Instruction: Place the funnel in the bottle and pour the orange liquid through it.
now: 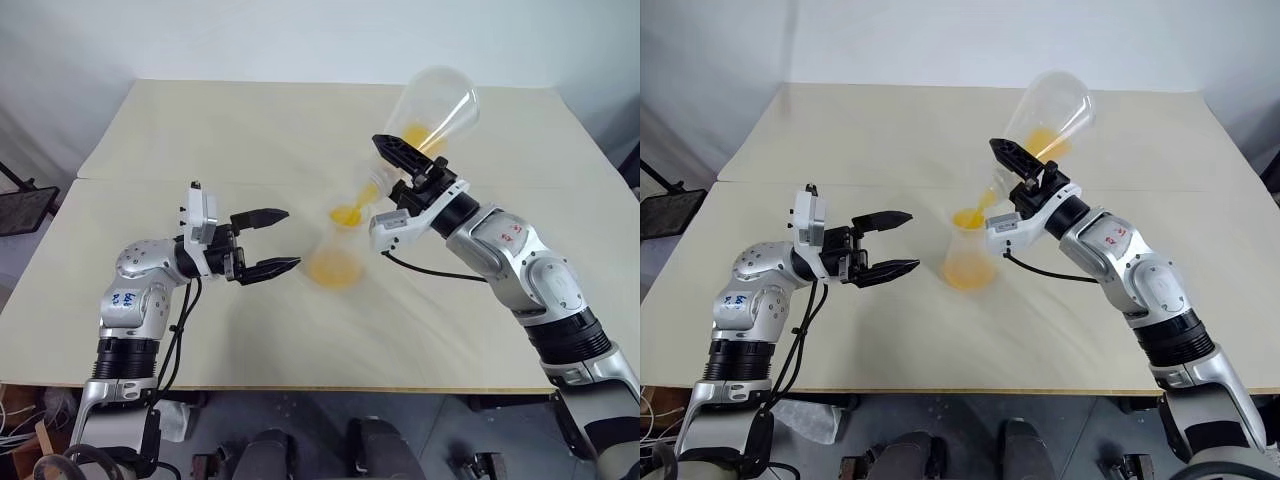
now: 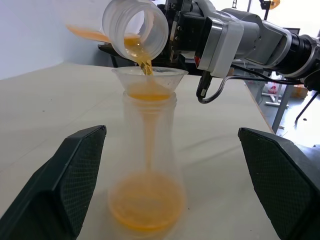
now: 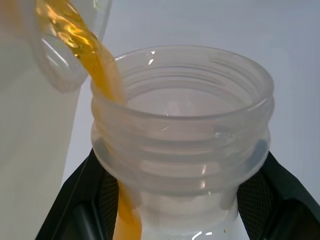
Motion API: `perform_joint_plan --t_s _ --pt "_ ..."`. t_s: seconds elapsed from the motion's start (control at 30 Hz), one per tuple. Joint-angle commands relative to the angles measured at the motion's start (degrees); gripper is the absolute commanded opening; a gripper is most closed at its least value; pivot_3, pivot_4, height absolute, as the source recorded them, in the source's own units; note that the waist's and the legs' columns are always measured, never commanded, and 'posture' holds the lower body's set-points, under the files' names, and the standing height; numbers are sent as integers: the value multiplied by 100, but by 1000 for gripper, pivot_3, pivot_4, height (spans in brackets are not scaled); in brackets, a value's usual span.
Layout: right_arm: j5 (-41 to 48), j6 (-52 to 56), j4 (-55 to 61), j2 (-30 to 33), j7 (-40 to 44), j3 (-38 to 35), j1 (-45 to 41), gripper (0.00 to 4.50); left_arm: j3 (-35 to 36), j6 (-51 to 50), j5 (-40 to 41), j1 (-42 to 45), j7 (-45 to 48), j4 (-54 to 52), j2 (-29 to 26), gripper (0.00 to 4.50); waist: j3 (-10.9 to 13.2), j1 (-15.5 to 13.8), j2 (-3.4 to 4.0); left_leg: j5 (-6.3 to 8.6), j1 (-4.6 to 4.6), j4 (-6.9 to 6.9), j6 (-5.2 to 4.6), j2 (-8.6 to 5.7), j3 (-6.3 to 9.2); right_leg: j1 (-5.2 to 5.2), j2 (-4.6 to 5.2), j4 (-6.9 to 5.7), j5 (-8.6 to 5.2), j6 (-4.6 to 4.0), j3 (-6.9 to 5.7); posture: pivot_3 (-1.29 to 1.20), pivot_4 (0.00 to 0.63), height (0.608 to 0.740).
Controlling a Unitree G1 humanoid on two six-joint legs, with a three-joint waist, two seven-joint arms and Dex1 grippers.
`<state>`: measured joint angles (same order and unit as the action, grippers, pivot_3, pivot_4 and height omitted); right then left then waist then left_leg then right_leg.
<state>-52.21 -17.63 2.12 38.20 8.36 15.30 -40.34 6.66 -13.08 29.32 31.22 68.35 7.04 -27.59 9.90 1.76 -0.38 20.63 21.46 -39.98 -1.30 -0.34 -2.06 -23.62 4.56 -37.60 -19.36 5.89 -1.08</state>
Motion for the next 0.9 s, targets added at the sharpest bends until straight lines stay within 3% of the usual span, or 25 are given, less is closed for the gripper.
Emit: perform_joint_plan --t_s 0.03,0.9 --pt "59 -31 210 1 -100 -176 -123 2622 29 54 145 80 -18 -251 -5 4500 0 0 0 0 0 0 0 0 0 0 0 0 0 0 0 0 150 740" --pt "-17 -68 225 6 -200 -201 -103 2622 100 104 218 103 -102 -303 101 4500 0 0 0 0 0 -1 0 0 0 0 0 -1 0 0 0 0 150 740"
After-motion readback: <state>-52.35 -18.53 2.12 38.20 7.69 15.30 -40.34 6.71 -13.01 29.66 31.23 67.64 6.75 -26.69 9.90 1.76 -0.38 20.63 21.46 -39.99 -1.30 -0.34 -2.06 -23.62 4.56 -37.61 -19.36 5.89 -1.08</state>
